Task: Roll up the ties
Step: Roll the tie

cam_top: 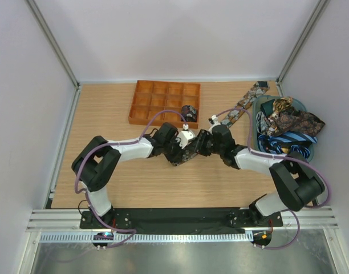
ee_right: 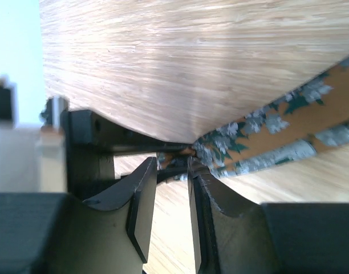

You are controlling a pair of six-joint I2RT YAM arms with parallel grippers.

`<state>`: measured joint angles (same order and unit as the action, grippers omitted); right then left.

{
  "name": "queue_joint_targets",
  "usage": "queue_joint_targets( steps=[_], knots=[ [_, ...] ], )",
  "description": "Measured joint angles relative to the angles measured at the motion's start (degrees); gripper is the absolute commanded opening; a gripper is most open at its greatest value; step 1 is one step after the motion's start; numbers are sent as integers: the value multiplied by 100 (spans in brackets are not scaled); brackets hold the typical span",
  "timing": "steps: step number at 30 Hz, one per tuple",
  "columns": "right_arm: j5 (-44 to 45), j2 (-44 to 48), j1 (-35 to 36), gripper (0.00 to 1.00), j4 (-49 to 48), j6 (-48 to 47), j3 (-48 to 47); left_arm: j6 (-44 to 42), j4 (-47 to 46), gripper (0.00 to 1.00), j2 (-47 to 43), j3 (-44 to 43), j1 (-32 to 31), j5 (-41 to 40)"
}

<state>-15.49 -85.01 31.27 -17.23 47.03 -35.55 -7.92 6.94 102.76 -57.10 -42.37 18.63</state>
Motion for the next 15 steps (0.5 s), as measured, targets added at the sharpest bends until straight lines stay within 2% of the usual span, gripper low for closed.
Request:
queue_joint_targets(
  steps=[6, 9, 15],
  knots=[
    [291, 981, 50, 37, 417, -522, 573, 66, 240, 14, 92, -195, 0, -4],
    [682, 1325, 407, 39, 835, -929, 691, 157, 420, 15, 149, -332, 0, -17],
    [2184, 1797, 2531, 42, 1475, -1985, 573, 339, 927, 16, 219, -581, 0, -7]
  ],
)
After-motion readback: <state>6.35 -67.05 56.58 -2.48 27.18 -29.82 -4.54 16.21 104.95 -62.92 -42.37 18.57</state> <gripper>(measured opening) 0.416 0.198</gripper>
